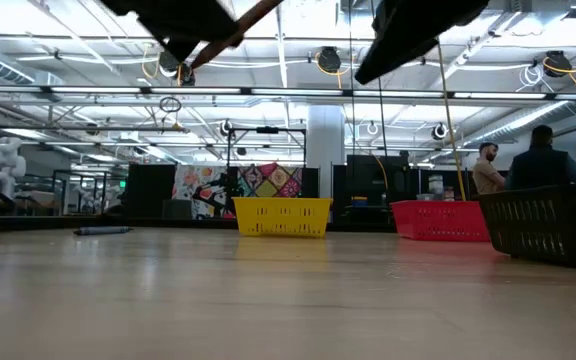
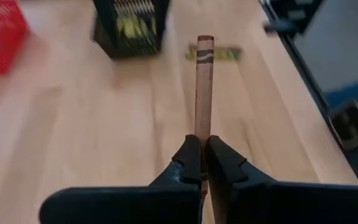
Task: Sort crayons
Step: Put the brown crayon into the yellow bin
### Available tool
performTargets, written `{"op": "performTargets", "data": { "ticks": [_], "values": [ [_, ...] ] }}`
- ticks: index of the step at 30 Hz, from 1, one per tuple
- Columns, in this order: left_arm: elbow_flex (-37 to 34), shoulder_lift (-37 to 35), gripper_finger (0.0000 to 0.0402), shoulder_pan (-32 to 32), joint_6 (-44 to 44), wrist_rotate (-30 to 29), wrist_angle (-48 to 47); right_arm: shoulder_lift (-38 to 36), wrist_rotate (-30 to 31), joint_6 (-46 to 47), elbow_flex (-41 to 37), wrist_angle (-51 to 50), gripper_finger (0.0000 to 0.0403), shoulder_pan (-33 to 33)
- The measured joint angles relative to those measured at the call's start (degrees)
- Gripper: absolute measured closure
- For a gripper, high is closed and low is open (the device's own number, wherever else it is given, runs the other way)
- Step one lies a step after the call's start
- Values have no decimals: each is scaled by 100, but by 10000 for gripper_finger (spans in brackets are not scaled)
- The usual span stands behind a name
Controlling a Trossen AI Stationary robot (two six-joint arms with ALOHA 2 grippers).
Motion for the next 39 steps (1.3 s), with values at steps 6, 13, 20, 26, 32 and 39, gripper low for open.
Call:
{"op": "performTargets", "data": {
  "ticks": [6, 13, 20, 26, 32, 39],
  "values": [
    [0, 0, 401, 85, -1, -631, 395, 0, 502, -363, 0, 342, 259, 178],
    [0, 2, 401, 167, 172, -660, 904, 0, 825, -869, 0, 1084, 259, 322],
    [0, 2, 402, 247, 337, -658, 1164, 0, 1287, -1131, 0, 1457, 259, 322],
    [0, 2, 402, 353, 346, -641, 1157, 0, 1257, -1314, 0, 1897, 259, 325],
    [0, 2, 402, 386, 493, -566, 1215, 0, 1258, -1328, 0, 1966, 286, 310],
    [0, 2, 402, 377, 495, -549, 1243, 0, 1277, -1293, 0, 2017, 367, 304]
  ]
}}
